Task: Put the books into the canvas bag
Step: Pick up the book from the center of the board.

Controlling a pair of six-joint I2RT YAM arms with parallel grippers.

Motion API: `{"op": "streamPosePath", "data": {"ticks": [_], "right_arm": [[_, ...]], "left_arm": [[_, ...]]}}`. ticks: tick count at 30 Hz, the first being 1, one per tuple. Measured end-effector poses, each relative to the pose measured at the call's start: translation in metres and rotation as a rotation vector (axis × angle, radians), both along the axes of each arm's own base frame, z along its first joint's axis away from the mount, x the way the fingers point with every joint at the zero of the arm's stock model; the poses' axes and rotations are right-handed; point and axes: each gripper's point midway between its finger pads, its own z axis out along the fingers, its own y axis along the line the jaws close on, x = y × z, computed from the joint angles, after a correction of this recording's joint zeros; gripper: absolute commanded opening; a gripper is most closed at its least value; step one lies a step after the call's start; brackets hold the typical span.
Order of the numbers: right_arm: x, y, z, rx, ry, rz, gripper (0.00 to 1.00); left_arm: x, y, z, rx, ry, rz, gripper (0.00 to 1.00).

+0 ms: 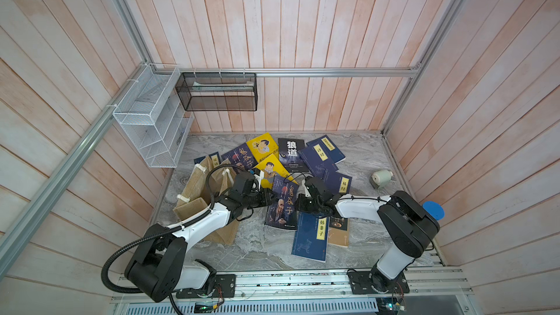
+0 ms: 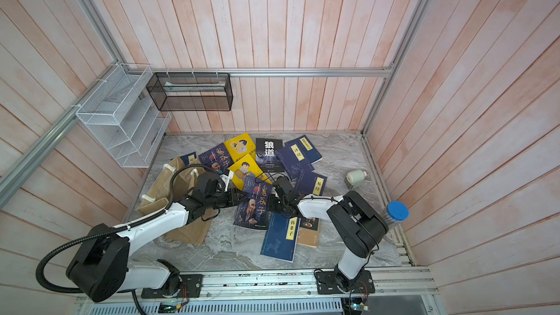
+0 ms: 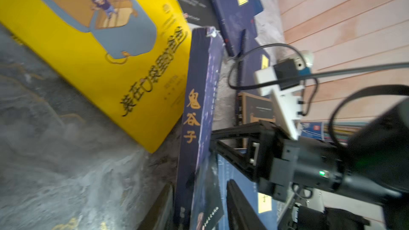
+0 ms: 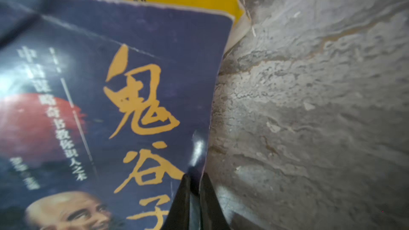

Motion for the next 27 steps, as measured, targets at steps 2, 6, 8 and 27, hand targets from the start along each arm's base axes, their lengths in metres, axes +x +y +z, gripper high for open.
{"op": "streamPosePath", "data": {"ticks": [2,6,8,27], "right_arm": [[0.000,0.001,0.000,0.001,-0.002,0.003,0.11],[-0.001,0.001,0.001,0.002,-0.002,0.005,0.11],[-0.001,0.002,0.001,0.003,-0.003,0.005,0.11],[0.014,-0.007,0.151,0.113,-0.324,-0.031,0.39]], "left_arm": [[-0.004,-0.006,0.004,-0.025,-0.010,-0.028,0.41],[-0.010,-0.008,-0.007,-0.030,0.021,-0.044,0.40],[-0.013,-0.010,-0.012,-0.027,0.035,-0.047,0.35],[-0.007,0.013,0.108,0.096,-0.264,0.005,0.00]]}}
